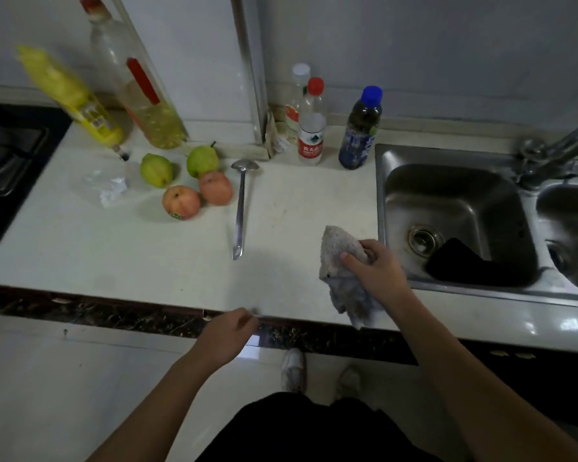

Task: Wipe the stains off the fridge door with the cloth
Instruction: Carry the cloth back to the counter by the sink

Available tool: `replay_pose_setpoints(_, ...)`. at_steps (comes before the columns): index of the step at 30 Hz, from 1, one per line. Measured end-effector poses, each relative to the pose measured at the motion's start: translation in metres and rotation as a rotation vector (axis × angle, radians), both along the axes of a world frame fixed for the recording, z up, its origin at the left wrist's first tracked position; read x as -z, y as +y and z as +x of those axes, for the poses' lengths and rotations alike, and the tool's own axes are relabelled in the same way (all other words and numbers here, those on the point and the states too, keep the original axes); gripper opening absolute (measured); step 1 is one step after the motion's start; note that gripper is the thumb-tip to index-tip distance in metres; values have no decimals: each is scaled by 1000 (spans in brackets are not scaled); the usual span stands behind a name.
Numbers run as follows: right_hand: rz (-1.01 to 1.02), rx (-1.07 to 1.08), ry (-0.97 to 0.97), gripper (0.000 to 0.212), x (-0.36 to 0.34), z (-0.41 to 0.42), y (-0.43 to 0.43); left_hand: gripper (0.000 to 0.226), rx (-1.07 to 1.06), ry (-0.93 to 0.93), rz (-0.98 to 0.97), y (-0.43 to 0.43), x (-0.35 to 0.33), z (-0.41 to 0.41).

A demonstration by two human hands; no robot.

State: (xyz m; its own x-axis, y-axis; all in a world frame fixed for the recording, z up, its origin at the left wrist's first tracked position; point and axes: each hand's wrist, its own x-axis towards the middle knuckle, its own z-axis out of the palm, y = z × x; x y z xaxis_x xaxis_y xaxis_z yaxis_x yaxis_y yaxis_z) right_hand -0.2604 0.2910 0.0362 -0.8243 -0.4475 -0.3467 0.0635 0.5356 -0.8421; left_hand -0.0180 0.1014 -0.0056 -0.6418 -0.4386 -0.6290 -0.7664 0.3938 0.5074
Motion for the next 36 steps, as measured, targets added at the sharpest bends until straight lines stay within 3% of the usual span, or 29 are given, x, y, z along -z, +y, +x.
replay_pose_setpoints(5,101,-197,117,33,19,-79,-79,28,-180,3,54,-7,5,-1)
replay_pose_setpoints(10,212,-324,254,44,57,-128,-144,28,-177,-7,51,-12,15,-19)
replay_pose_setpoints(15,465,-404,502,59,70,-120,-135,34,-178,-27,34,-14,17,-16)
replay_pose_setpoints(18,489,-410,669,66,68,-105,-116,33,-172,-24,49,-13,15,-11)
replay_pose_setpoints(22,517,-507,633,69,72,-101,-111,40,-188,-33,30,-14,13,-7)
replay_pose_setpoints(26,523,-570,638,64,68,-114,-116,29,-188,-62,52,-14,9,-1)
replay_pose_setpoints(33,475,-540,796,53,64,-88,-99,33,-175,-102,40,-11,15,11)
replay_pose_setpoints(36,509,-581,684,65,69,-73,-92,27,-164,-109,40,-10,22,21)
